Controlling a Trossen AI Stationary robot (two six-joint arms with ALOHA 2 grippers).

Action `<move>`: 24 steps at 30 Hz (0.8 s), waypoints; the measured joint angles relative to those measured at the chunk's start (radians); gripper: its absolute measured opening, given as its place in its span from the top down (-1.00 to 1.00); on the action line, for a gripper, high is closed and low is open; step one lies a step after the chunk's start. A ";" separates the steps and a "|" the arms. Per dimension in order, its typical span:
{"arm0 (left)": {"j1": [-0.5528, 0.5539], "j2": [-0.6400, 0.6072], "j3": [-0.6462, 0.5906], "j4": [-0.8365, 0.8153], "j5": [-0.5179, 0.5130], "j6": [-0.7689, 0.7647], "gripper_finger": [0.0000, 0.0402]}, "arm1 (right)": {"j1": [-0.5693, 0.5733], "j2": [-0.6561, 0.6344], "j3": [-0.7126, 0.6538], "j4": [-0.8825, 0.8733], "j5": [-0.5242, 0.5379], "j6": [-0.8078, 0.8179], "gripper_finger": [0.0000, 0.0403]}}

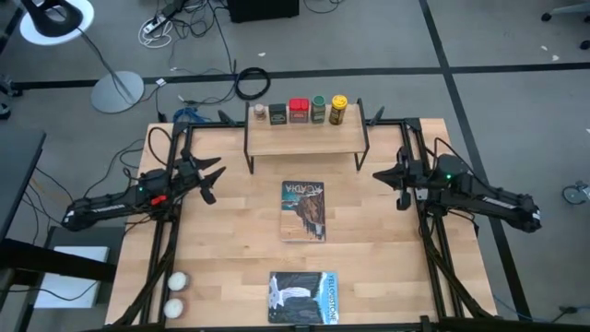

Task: Shelf spices
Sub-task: Return to Home Position

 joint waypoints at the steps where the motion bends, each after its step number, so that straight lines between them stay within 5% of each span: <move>1: 0.000 -0.003 0.000 -0.011 -0.004 0.001 0.19 | 0.000 0.000 -0.012 0.004 0.008 0.005 0.99; 11: 0.000 -0.003 0.000 -0.038 0.042 0.004 0.19 | 0.000 0.000 -0.201 0.276 -0.115 0.088 1.00; 19: 0.000 -0.003 0.000 -0.066 0.135 -0.027 0.19 | 0.025 0.004 -0.201 0.256 -0.292 0.093 1.00; 24: 0.000 -0.003 0.000 -0.069 0.172 -0.028 0.19 | 0.032 0.004 -0.201 0.225 -0.281 0.092 1.00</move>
